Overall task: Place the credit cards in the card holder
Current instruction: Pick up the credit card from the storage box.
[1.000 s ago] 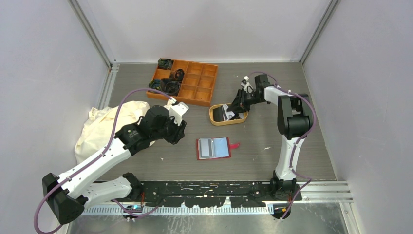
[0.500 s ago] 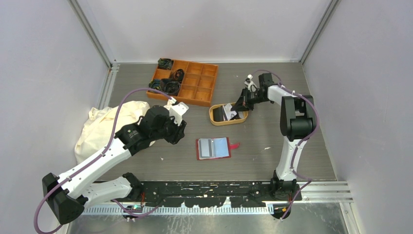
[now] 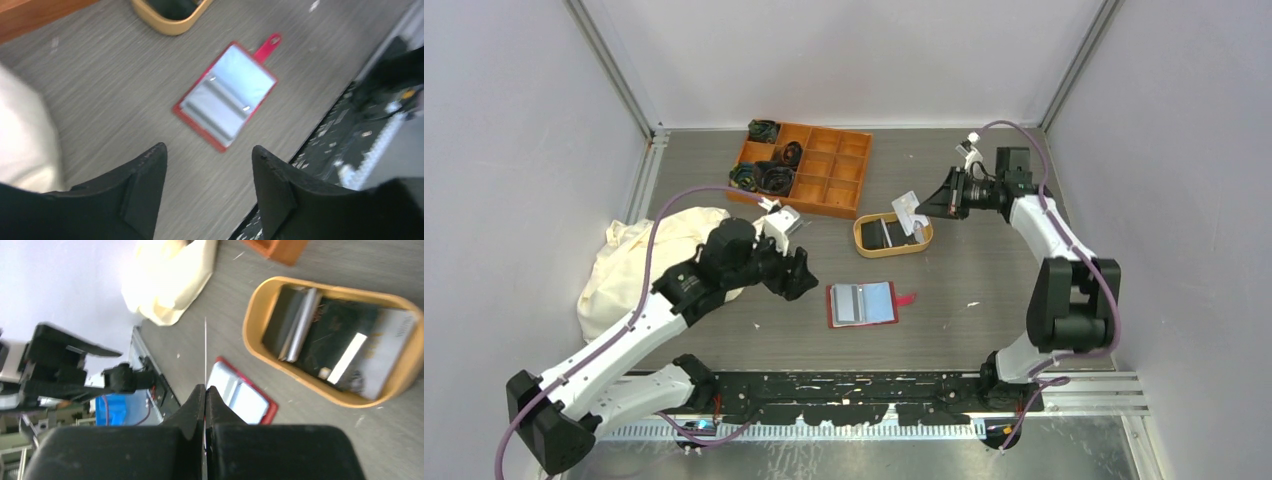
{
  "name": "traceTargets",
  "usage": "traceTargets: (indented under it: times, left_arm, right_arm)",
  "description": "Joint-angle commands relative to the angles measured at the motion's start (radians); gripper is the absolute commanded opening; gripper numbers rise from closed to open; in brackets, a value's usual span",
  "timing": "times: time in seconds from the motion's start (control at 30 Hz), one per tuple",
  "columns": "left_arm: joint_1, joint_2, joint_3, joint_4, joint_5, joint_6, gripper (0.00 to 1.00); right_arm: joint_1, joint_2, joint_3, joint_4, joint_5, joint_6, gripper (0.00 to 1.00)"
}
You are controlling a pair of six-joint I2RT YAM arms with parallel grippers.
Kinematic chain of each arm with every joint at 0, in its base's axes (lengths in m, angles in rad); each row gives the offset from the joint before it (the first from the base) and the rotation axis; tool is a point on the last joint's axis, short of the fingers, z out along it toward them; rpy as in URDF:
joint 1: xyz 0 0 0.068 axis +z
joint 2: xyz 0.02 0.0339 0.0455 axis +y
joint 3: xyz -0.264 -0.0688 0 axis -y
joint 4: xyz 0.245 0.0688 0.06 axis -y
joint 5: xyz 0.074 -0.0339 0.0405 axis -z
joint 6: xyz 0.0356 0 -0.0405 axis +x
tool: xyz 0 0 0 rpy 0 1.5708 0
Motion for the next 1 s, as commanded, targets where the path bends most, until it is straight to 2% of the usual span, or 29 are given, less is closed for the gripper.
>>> traceTargets:
  times: [0.0,0.07,0.13,0.2,0.3,0.37,0.53,0.77,0.9,0.97]
  left_arm:
    - [0.006,-0.087,-0.173,0.443,0.23,-0.309,0.66]
    - [0.006,-0.097,-0.289,0.763,0.242,-0.492,0.68]
    - [0.005,-0.077,-0.382,0.991,0.215,-0.648,0.7]
    - [-0.002,-0.042,-0.444,1.165,0.17,-0.745,0.72]
    - [-0.047,0.009,-0.487,1.325,0.059,-0.78,0.73]
    - [-0.082,0.045,-0.496,1.39,-0.003,-0.798,0.72]
    - [-0.1,0.159,-0.496,1.592,-0.024,-0.857,0.6]
    - [-0.103,0.261,-0.44,1.63,-0.013,-0.867,0.49]
    - [-0.102,0.294,-0.428,1.662,0.002,-0.861,0.3]
    - [-0.102,0.305,-0.427,1.672,0.015,-0.85,0.12]
  right_arm:
    - [0.01,-0.175,-0.192,0.436,-0.177,0.292,0.01]
    - [0.021,-0.227,-0.272,0.581,-0.185,0.384,0.01]
    - [0.04,-0.262,-0.304,0.608,-0.187,0.398,0.01]
    - [0.104,-0.279,-0.314,0.62,-0.192,0.398,0.01]
    - [0.19,-0.29,-0.315,0.639,-0.204,0.398,0.01]
    - [0.229,-0.297,-0.316,0.649,-0.209,0.398,0.01]
    - [0.287,-0.315,-0.333,0.708,-0.213,0.437,0.01]
    - [0.34,-0.324,-0.333,0.715,-0.225,0.435,0.01]
    - [0.349,-0.32,-0.334,0.712,-0.227,0.43,0.01]
    - [0.352,-0.316,-0.335,0.706,-0.227,0.424,0.01]
